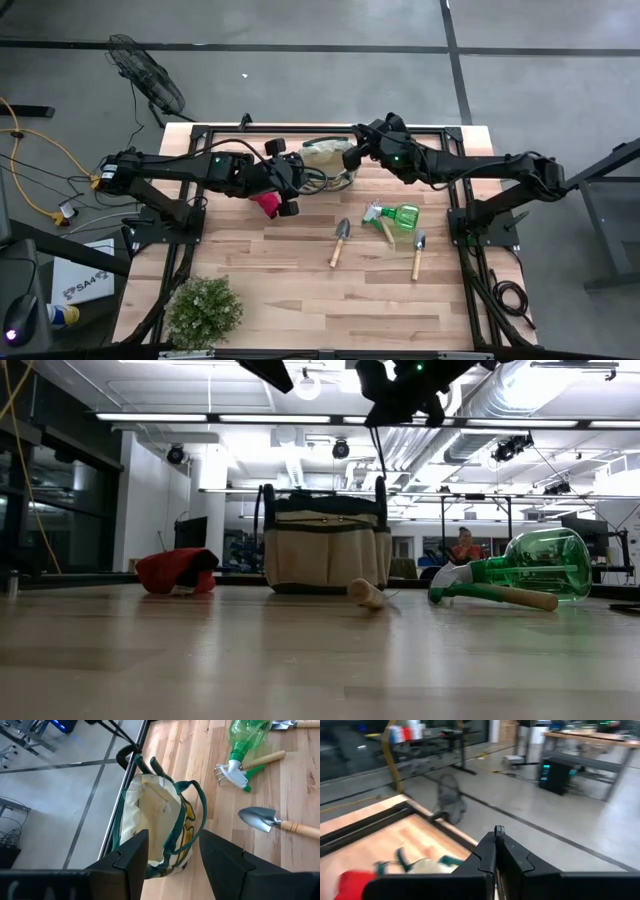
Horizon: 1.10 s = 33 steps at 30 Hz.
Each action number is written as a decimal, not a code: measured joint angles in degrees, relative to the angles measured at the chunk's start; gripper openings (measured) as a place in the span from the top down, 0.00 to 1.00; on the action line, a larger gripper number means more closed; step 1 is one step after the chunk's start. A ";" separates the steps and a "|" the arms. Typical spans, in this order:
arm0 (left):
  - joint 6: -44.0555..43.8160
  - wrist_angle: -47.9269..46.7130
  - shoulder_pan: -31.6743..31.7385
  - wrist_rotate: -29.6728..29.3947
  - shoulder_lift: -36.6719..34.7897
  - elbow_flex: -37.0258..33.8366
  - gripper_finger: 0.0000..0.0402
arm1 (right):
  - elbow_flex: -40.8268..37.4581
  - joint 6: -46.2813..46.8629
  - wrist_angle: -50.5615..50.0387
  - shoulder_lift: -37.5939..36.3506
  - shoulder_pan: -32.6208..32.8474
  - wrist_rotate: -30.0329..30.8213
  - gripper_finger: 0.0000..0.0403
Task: Pick & Place Garden tools in Gardening bag
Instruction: Put the green shear scissors into the gardening bag
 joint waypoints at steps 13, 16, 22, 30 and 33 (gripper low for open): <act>-0.03 -0.27 0.00 0.43 -0.02 0.00 0.58 | 0.00 -7.09 -2.35 -0.40 -3.69 -12.08 0.99; -0.03 -0.32 0.00 0.46 -0.02 -0.01 0.58 | -0.02 -7.78 -1.94 -0.65 -4.41 -14.23 0.99; -0.02 -0.55 0.00 0.67 -0.02 0.00 0.58 | 0.00 -12.02 -6.60 -0.65 -6.96 -25.63 0.99; 0.18 0.84 0.00 2.72 -0.06 -1.73 0.58 | 0.00 -15.82 -12.08 -0.69 -11.54 -32.13 0.99; 0.27 2.48 0.00 3.04 -0.07 -3.63 0.58 | 0.00 -15.82 -12.24 -0.69 -12.64 -33.87 0.99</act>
